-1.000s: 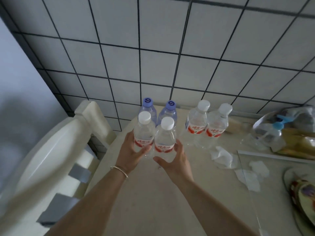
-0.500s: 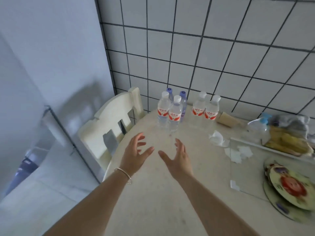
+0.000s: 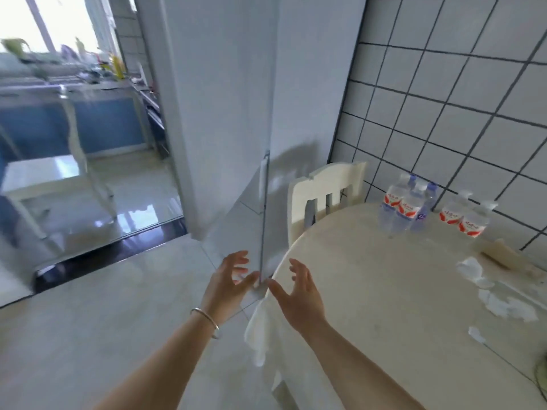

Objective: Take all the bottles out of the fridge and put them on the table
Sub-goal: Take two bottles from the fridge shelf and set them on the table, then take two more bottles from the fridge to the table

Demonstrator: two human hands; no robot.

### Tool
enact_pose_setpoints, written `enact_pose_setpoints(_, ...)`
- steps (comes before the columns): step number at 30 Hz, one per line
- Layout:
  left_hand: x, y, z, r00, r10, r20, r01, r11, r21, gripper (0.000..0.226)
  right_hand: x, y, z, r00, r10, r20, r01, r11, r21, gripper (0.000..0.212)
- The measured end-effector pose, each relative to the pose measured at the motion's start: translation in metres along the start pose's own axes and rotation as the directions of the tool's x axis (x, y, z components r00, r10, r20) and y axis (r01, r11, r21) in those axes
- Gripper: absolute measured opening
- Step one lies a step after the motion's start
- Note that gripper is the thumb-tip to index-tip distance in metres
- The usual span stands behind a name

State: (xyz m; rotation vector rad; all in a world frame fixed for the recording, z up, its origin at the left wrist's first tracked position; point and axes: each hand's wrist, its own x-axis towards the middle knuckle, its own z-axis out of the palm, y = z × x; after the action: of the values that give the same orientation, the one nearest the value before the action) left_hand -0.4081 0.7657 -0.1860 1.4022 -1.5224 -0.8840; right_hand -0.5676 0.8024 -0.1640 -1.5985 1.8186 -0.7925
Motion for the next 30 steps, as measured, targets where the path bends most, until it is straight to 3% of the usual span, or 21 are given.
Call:
enact_pose_setpoints(6, -0.035, -0.026, -0.124, 0.984, 0.0, -0.176, 0.006, 0.999, 0.033, 0.033, -0.03, -0.086, 0.083, 0.958, -0.221, 0.182, 0.227, 0.974, -0.01, 0.071)
enact_pose_setpoints(11, -0.034, -0.044, -0.223, 0.959, 0.016, -0.284, 0.003, 0.998, 0.066, 0.046, -0.029, -0.166, 0.153, 0.908, -0.352, 0.227, 0.365, 0.931, -0.014, 0.072)
enact_pose_setpoints(22, 0.068, -0.092, -0.408, 0.962, 0.066, -0.264, -0.06, 0.998, 0.031, 0.045, 0.061, -0.316, 0.263, 0.966, -0.254, 0.053, 0.248, 0.964, 0.096, 0.064)
enact_pose_setpoints(30, 0.195, -0.084, -0.449, 0.962, 0.195, -0.19, -0.192, 0.981, 0.033, 0.042, 0.157, -0.383, 0.289, 0.971, -0.22, -0.097, 0.228, 0.97, 0.079, 0.06)
